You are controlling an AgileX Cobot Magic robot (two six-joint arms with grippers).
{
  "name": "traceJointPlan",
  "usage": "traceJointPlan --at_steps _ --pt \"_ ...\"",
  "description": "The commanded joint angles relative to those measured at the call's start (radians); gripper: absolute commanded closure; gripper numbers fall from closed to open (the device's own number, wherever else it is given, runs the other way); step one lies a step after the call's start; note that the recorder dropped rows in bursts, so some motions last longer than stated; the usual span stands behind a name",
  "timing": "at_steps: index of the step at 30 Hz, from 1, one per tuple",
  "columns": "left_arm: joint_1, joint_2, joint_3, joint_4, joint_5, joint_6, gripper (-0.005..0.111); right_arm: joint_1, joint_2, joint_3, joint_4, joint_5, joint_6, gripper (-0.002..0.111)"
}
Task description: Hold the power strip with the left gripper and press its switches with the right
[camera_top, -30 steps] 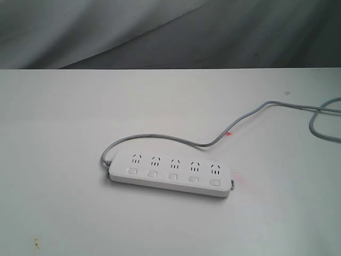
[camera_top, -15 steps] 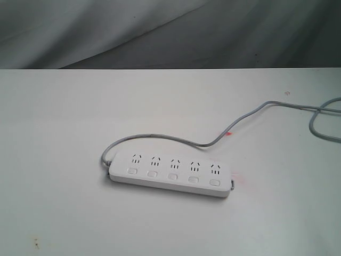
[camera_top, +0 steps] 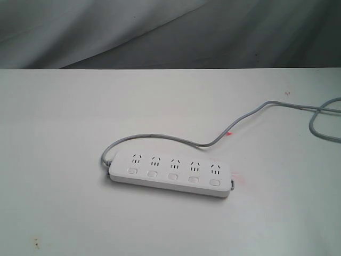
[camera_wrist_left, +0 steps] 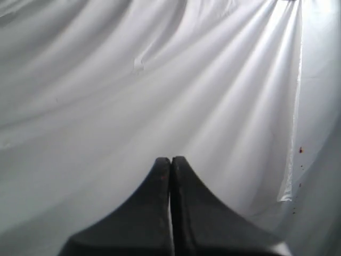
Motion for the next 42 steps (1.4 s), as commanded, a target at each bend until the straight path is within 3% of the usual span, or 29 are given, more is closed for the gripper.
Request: traceJointPlan --at_steps 1,8,13,21,25,30,34,37,42 --pt "-0.003 -0.007 -0.004 0.023 0.02 -0.054 0.106 -0.008 -0.006 0.004 -0.007 -0.016 0.003 0.108" --pt "-0.003 -0.007 0.035 0.137 0.064 -0.048 0.106 -0.008 -0.006 0.004 -0.007 -0.016 0.003 0.108" --pt "-0.003 -0.045 0.171 0.137 0.022 -0.048 0.106 -0.008 -0.006 0.004 -0.007 -0.016 0.003 0.108" --pt "-0.003 -0.175 0.529 0.137 -0.106 -0.048 0.106 -0.008 -0.006 0.004 -0.007 -0.016 0.003 0.108" --pt "-0.005 -0.277 0.781 0.137 -0.196 -0.048 0.106 -0.008 -0.006 0.004 -0.007 -0.016 0.003 0.108" --pt "-0.005 -0.508 0.995 0.137 -0.226 -0.048 0.106 -0.008 -0.006 0.004 -0.007 -0.016 0.003 0.108" --pt "-0.005 -0.703 1.033 0.137 -0.241 -0.048 0.106 -0.008 -0.006 0.004 -0.007 -0.016 0.003 0.108" --pt "-0.005 -0.813 1.033 0.129 -0.157 -0.049 0.106 -0.008 -0.006 0.004 -0.007 -0.016 0.003 0.108" --pt "-0.005 -0.878 1.033 0.095 -0.145 -0.051 0.106 -0.008 -0.006 0.004 -0.007 -0.016 0.003 0.108"
